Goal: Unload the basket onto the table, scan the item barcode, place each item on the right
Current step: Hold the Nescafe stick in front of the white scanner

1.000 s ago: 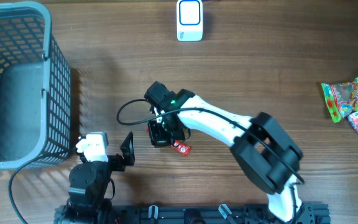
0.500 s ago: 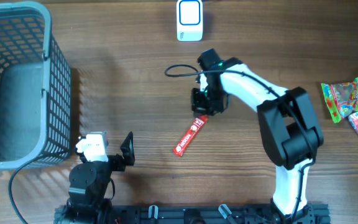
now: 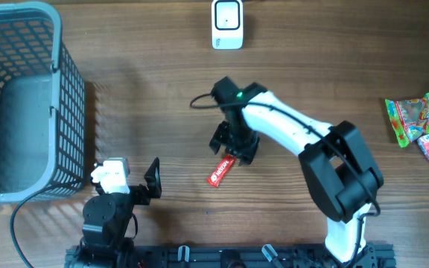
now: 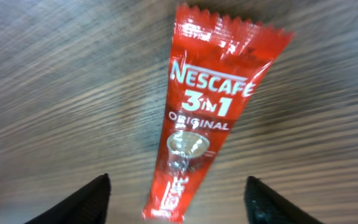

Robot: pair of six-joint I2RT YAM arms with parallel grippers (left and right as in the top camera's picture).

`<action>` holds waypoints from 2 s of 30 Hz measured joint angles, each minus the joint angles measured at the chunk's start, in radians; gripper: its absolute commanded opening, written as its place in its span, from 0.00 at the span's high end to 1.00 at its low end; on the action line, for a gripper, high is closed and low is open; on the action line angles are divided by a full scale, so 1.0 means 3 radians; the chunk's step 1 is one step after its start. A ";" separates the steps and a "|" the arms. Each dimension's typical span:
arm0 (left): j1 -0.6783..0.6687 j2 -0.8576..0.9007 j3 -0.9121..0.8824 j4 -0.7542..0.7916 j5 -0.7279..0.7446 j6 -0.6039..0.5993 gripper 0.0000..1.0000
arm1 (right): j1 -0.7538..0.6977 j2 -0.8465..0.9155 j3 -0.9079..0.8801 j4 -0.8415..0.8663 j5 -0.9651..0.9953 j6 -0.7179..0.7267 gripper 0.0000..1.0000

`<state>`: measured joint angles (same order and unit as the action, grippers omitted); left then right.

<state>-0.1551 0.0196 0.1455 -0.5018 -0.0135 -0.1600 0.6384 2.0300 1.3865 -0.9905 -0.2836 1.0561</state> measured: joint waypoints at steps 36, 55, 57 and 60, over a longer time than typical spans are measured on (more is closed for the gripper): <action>0.0000 0.0003 -0.0004 0.0001 0.0000 0.0000 0.00 | -0.0633 -0.0123 -0.0118 0.5955 -0.4252 -0.2955 0.95; 0.0000 0.0003 -0.0006 0.0000 0.0000 0.0000 0.00 | -0.0635 -0.0125 -0.0118 0.5828 -0.4100 -0.5389 0.96; 0.0000 0.0003 -0.0006 0.0000 0.0000 0.0000 0.00 | -0.0635 -0.0125 -0.0118 0.5950 -0.4026 -0.6004 0.96; -0.0001 0.0003 -0.0006 0.0000 0.0000 0.0000 0.00 | -0.0635 -0.0126 -0.0118 0.6196 -0.3993 -0.6680 0.96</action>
<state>-0.1555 0.0204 0.1436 -0.5018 -0.0135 -0.1600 0.4480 1.9923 1.3510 0.8684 -1.4815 -0.9478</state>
